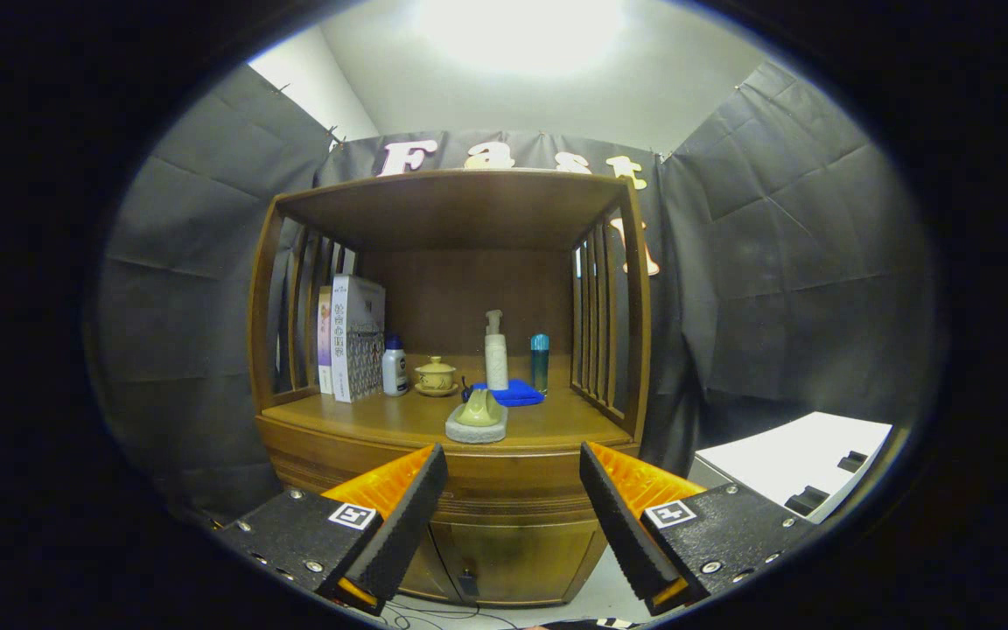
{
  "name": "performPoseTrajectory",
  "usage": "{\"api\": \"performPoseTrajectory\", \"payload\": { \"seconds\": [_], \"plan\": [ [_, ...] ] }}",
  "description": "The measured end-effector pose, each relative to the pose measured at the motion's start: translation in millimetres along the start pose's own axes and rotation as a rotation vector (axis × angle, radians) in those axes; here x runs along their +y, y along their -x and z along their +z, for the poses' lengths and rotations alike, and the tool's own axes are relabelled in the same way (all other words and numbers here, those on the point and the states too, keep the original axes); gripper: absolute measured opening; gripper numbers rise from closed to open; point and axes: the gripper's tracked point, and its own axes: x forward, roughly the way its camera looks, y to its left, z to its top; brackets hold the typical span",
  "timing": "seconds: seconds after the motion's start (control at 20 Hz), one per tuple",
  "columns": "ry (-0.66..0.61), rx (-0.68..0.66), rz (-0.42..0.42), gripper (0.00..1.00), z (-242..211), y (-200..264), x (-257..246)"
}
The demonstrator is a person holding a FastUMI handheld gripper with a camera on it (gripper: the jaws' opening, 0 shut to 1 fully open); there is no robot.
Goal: Pull open the drawer, take out the items inside it, and place them on the countertop above the cabinet.
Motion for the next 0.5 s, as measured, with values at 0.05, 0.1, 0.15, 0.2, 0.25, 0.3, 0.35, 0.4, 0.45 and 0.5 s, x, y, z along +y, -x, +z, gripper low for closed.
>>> {"api": "performPoseTrajectory", "payload": {
  "seconds": [0.05, 0.1, 0.15, 0.2, 0.25, 0.3, 0.35, 0.4, 0.45, 0.5],
  "plan": [
    [-0.003, -0.006, 0.001, 0.95, 2, 3, 0],
    [-0.004, -0.01, 0.003, 0.95, 3, 7, -1],
    [-0.006, -0.013, 0.003, 0.95, 3, 11, -2],
    [-0.008, -0.015, 0.003, 0.95, 2, 14, -2],
    [-0.012, -0.017, 0.005, 0.95, 0, 19, -2],
    [-0.017, -0.017, 0.006, 0.95, -2, 22, -2],
    [-0.022, -0.013, 0.008, 0.95, -6, 26, -2],
    [-0.024, -0.007, 0.009, 0.95, -9, 29, -1],
    [-0.025, -0.001, 0.008, 0.95, -12, 33, -1],
    [-0.025, 0.005, 0.007, 0.95, -14, 34, -1]
  ]
}}
